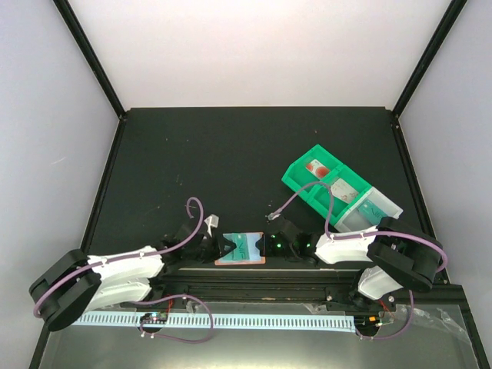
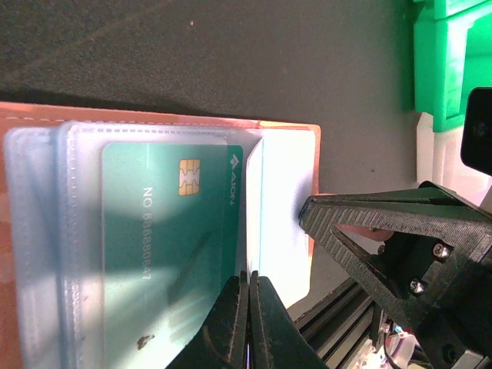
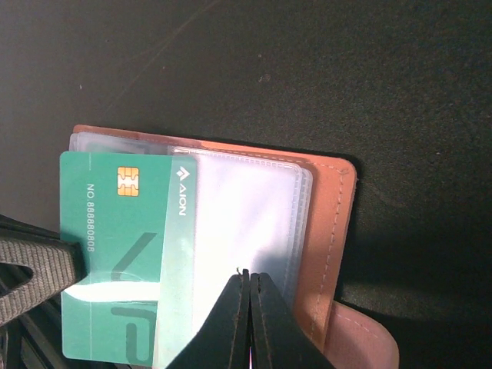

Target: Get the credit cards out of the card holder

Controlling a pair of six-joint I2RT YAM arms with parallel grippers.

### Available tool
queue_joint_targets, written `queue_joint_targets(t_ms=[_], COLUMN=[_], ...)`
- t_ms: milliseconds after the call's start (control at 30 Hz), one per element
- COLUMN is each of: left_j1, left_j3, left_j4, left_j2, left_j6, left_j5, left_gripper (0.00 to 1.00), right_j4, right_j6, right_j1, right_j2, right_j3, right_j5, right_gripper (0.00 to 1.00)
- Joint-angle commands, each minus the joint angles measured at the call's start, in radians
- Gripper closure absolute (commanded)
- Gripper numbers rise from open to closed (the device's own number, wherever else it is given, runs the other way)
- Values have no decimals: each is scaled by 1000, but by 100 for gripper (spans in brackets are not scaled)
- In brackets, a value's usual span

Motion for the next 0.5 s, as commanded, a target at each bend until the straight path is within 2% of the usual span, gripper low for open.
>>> queue_joint_targets(t_ms=[0, 267, 467], left_j1=[-1, 1, 4], left_j3=[-7, -4, 18], left_j4=[-96, -209, -304], left_j2=[-55, -203, -362], left_j6=[15, 12, -3], left_j5=[-70, -128, -178], left_gripper=[99, 98, 98], right_j4=[-131, -177, -170], right_j6=[-18, -46, -55], right_j1=[-3, -3, -3], right_j2=[22, -78, -227], right_j3=[-7, 17, 29], right_j5=[56, 68, 62], right_gripper=[99, 91, 76])
